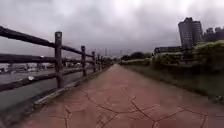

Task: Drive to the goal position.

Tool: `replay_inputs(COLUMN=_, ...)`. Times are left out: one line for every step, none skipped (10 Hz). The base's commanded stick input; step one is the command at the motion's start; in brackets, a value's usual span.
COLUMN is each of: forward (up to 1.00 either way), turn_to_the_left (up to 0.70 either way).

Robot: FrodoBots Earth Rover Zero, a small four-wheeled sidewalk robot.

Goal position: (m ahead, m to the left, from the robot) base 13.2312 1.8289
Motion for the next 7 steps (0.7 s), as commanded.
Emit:
replay_inputs(forward=1.0, turn_to_the_left=0.0)
replay_inputs(forward=1.0, turn_to_the_left=0.0)
replay_inputs(forward=1.0, turn_to_the_left=0.0)
replay_inputs(forward=1.0, turn_to_the_left=0.0)
replay_inputs(forward=1.0, turn_to_the_left=0.0)
replay_inputs(forward=1.0, turn_to_the_left=0.0)
replay_inputs(forward=1.0, turn_to_the_left=0.0)
